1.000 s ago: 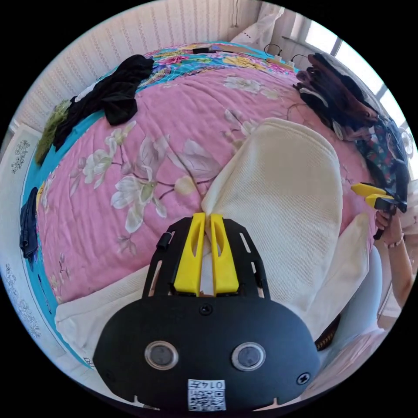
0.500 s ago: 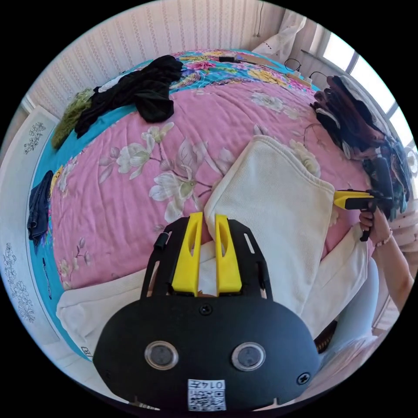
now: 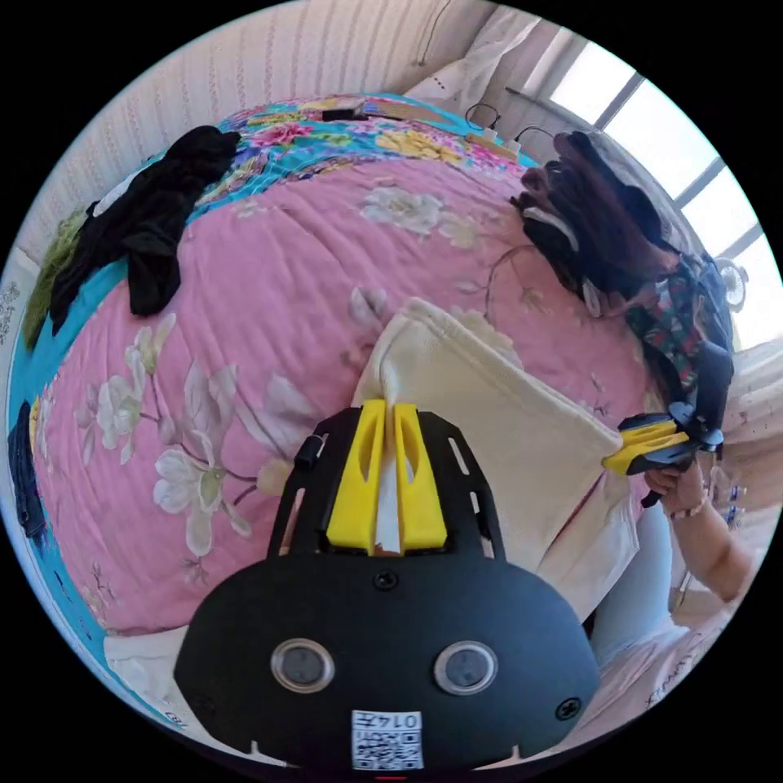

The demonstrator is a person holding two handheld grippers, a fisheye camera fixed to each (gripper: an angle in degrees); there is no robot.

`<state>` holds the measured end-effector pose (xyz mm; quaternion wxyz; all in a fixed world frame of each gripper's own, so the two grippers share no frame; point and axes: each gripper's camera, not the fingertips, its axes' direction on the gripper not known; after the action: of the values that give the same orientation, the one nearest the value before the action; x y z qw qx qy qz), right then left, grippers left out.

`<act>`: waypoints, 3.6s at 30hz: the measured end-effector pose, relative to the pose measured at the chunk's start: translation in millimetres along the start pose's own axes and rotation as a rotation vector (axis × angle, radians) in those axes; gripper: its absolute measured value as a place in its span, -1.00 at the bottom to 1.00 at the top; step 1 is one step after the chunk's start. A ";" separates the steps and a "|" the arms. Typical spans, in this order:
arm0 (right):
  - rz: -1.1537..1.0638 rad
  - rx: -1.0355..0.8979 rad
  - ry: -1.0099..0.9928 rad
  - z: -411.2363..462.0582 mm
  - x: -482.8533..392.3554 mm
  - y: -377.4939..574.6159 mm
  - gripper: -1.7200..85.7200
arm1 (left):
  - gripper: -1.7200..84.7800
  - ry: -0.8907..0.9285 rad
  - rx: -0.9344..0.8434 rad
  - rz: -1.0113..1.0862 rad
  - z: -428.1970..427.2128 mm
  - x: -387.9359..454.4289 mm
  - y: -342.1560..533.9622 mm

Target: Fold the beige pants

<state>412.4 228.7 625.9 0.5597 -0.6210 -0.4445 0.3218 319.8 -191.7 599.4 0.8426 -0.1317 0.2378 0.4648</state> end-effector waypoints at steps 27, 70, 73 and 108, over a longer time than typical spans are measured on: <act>0.156 0.166 0.060 -51.4 4.0 143.6 -0.75 | -0.77 0.181 -0.013 0.427 -23.7 145.0 106.1; 0.349 0.068 0.080 -66.8 -4.3 246.8 -0.70 | -0.81 0.131 -0.150 0.400 70.2 137.8 133.0; 0.316 0.000 0.010 -63.8 -7.0 238.4 -0.83 | -0.86 0.185 -0.157 0.378 69.7 123.5 136.9; 0.001 -0.022 0.367 -51.2 -92.4 37.6 -0.69 | -0.85 -0.242 0.295 -0.901 -162.0 -327.0 615.0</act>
<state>428.8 124.2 588.5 0.6243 -0.6756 -0.3382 0.1984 -394.3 -171.2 631.8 0.9912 -0.0460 0.1209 0.0274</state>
